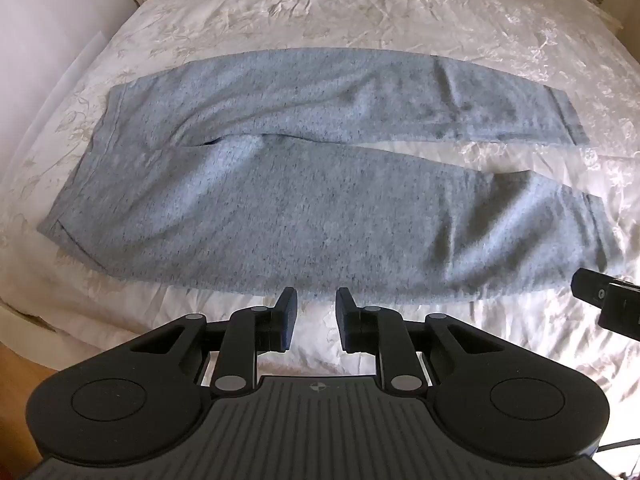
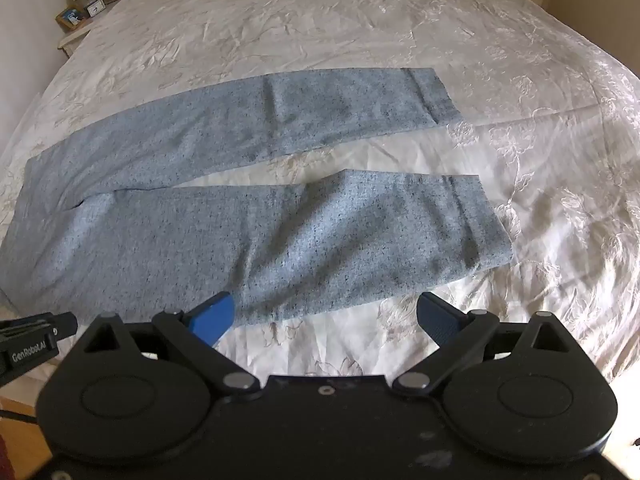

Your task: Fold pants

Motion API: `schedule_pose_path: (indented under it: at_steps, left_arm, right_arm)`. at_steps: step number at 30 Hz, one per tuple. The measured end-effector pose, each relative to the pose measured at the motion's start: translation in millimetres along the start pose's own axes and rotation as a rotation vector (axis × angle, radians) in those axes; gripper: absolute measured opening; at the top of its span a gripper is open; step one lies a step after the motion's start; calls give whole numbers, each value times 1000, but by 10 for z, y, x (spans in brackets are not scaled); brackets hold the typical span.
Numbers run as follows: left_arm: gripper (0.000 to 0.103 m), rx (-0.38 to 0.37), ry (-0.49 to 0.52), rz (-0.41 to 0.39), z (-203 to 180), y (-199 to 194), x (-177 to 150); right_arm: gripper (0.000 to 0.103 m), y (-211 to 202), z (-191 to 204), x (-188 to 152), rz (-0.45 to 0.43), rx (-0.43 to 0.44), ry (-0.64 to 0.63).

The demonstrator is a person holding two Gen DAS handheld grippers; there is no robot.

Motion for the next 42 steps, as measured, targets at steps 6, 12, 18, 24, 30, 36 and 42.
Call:
schedule_pose_path:
  at_steps: [6, 12, 18, 24, 30, 36, 42]
  left_arm:
    - [20, 2, 1, -5, 7, -8, -15]
    - [20, -6, -5, -9, -5, -7, -50]
    - [21, -1, -17, -11, -13, -29, -53]
    - [20, 17, -21, 10, -49, -39, -67]
    - [20, 65, -7, 54, -82, -26, -134]
    - [21, 52, -21, 58, -139, -24, -170]
    - [20, 8, -43, 95, -178, -7, -180]
  right_arm:
    - [103, 9, -23, -21, 3, 7, 8]
    - [103, 3, -39, -33, -1, 13, 6]
    - [103, -3, -80, -39, -7, 20, 6]
    - [103, 5, -136, -30, -8, 29, 6]
    - [103, 34, -200, -31, -6, 42, 3]
    - [103, 92, -256, -12, 3, 56, 0]
    - [102, 166, -271, 18, 0, 89, 17]
Point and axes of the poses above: each gripper's, at about its wrist camera, not at the fingertips, and y roughly the way its jaws point, z to its left, x to its top, the point moved 8 cm from there along y, roughly the way its jaws point, and after that the axes turned 15 degrees about -y, right-handed, at the moved point
